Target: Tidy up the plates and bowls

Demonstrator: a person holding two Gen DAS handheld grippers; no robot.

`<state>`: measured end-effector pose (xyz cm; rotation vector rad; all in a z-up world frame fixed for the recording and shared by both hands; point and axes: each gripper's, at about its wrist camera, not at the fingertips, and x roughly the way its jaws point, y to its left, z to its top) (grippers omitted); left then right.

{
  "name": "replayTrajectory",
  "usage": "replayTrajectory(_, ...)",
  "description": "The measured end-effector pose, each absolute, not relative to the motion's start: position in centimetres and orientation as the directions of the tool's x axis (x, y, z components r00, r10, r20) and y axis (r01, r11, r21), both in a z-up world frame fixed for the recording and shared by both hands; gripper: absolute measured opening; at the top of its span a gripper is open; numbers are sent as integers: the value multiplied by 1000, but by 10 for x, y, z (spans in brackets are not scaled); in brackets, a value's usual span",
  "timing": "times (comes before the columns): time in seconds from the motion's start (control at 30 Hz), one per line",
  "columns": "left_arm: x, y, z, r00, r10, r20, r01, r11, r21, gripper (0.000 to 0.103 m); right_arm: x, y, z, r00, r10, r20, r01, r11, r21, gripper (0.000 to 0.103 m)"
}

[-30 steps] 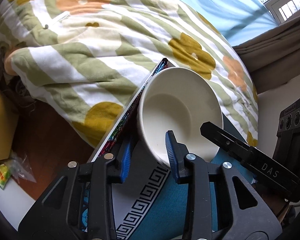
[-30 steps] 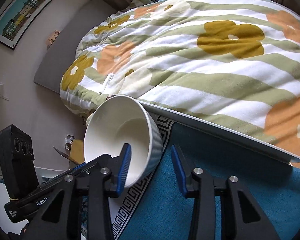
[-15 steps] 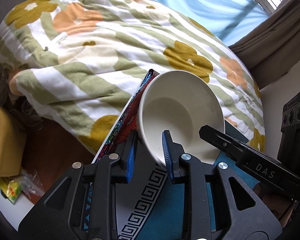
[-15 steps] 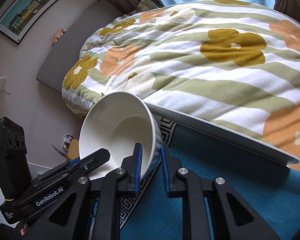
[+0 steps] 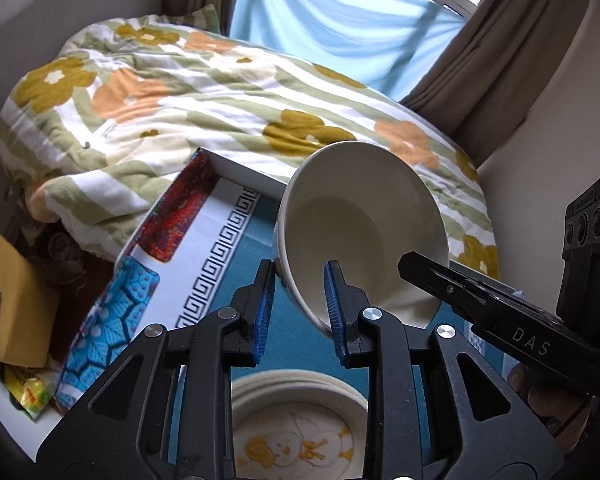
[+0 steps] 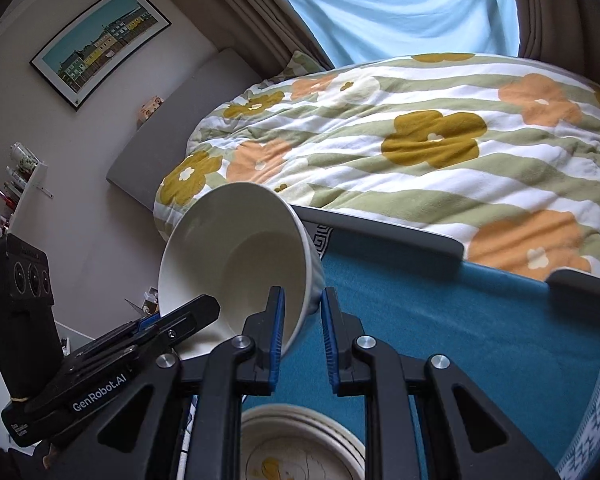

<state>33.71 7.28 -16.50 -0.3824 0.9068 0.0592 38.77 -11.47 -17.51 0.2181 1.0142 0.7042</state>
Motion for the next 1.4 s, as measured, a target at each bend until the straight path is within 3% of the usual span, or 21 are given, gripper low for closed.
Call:
replayTrajectory(0.3, 254, -53, -137, 631, -195, -751, -88, 944, -319, 23, 293, -234, -147, 436, 576, -691, -379, 814, 440, 17)
replayTrajectory(0.77, 198, -202, -189, 464, -367, -806, 51, 920, -389, 23, 210, -378, -181, 470, 434, -769, -182, 900, 397, 17)
replayTrajectory(1.4, 236, -241, -247, 270, -249, -930, 130, 966, -221, 23, 222, -395, -236, 380, 367, -849, -86, 928, 363, 17)
